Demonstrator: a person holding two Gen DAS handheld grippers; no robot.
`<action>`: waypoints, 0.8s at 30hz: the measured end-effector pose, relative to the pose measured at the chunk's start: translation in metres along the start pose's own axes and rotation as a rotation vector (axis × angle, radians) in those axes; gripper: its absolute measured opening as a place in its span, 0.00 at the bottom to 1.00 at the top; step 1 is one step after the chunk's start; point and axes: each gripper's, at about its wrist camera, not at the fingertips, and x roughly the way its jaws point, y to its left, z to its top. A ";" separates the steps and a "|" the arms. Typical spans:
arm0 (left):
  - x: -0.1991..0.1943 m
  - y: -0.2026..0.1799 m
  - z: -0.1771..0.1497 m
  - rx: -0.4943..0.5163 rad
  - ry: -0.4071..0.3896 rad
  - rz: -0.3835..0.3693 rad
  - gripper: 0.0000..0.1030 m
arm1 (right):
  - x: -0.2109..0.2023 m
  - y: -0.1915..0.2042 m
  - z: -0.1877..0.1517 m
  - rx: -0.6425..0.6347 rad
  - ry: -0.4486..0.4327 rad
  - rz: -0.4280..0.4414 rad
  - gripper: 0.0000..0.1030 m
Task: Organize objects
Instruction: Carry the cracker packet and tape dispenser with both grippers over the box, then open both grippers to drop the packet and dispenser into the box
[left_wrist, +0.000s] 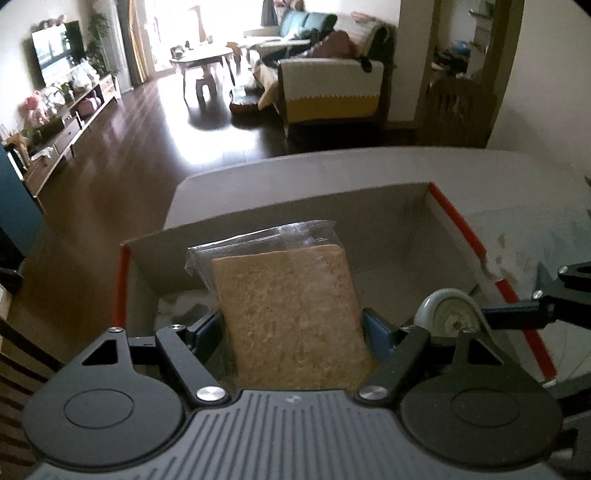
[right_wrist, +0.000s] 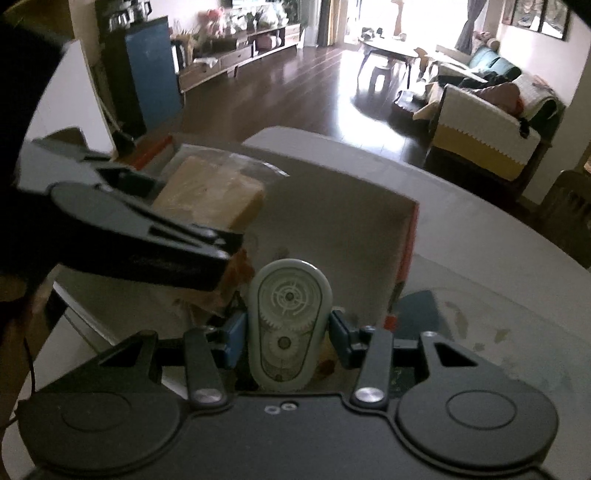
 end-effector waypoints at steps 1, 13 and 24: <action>0.004 0.000 0.000 0.011 0.006 0.002 0.77 | 0.004 0.001 0.000 -0.008 0.008 -0.004 0.45; 0.046 0.000 0.003 -0.006 0.104 -0.041 0.77 | 0.023 0.004 -0.001 -0.014 0.052 -0.009 0.46; 0.062 0.010 0.002 -0.044 0.178 -0.069 0.77 | 0.027 -0.001 0.004 -0.011 0.059 -0.012 0.51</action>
